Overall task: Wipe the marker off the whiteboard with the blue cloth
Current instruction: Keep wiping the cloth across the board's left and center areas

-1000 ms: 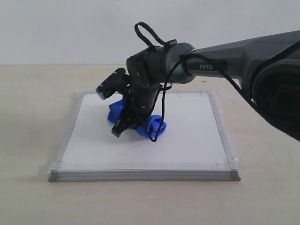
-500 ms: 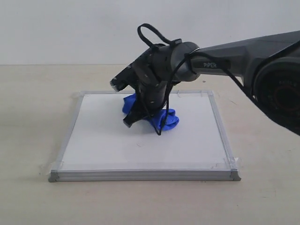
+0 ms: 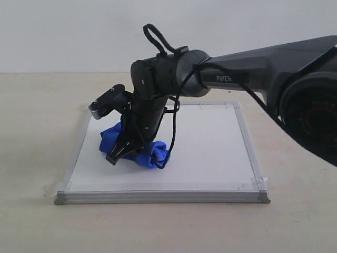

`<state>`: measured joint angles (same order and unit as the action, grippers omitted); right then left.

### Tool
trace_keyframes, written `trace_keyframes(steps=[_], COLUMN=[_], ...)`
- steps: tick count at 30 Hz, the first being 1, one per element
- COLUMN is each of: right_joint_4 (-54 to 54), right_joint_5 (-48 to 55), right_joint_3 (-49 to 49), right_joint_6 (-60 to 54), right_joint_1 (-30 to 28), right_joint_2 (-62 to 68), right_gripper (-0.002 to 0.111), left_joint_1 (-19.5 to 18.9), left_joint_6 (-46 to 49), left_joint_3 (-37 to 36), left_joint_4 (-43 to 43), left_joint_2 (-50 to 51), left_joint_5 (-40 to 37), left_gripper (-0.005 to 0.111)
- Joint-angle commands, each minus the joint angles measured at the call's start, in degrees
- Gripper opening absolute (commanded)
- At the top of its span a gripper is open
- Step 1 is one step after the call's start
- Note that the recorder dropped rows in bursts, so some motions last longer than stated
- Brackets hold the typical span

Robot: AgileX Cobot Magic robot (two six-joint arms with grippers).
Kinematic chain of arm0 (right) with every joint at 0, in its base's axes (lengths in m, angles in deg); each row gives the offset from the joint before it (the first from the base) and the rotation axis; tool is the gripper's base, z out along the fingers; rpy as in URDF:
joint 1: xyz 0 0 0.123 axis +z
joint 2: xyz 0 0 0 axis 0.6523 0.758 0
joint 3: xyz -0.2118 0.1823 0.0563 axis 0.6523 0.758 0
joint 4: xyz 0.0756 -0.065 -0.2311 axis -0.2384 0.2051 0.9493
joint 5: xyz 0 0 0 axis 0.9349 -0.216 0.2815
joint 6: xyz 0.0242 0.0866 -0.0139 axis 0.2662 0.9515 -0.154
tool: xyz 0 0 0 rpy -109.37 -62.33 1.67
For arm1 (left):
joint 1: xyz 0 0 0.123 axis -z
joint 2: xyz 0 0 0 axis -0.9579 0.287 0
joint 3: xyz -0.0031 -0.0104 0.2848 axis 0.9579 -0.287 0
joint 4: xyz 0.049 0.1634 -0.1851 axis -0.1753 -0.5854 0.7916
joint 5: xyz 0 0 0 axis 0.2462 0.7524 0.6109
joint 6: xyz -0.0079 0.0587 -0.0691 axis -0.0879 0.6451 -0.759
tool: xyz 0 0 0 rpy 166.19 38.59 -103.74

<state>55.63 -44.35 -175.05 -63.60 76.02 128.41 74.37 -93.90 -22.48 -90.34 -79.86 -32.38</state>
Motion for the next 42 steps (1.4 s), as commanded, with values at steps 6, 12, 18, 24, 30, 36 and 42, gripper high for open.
trace_keyframes(steps=[6,12,18,24,30,36,42], right_joint_4=[19.04,13.39,-11.29,-3.54,33.22,27.64,-8.95], right_joint_5=[6.45,4.85,4.65,1.68,3.63,5.58,4.78], right_joint_3=[2.1,7.17,8.69,8.69,8.69,8.69,8.69], right_joint_6=[17.38,13.29,-5.09,-0.87,31.33,26.32,-4.4], right_joint_1=[-6.15,-4.4,0.06,0.12,-4.57,-3.57,0.57], right_joint_2=[-2.15,-2.15,-2.27,-2.17,-2.17,-2.17,-2.17], right_gripper=[0.0,0.0,0.0,0.0,0.0,0.0,0.0], left_joint_1=[0.18,0.18,0.18,0.18,0.18,0.18,0.18], left_joint_6=[0.28,0.28,0.28,0.28,0.28,0.28,0.28], left_joint_3=[-0.23,-0.23,-0.23,-0.23,-0.23,-0.23,-0.23], left_joint_4=[0.44,0.44,0.44,0.44,0.44,0.44,0.44], left_joint_2=[-0.18,-0.18,-0.18,-0.18,-0.18,-0.18,-0.18], left_joint_5=[-0.17,-0.17,-0.17,-0.17,-0.17,-0.17,-0.17], left_gripper=[0.004,0.004,0.004,0.004,0.004,0.004,0.004])
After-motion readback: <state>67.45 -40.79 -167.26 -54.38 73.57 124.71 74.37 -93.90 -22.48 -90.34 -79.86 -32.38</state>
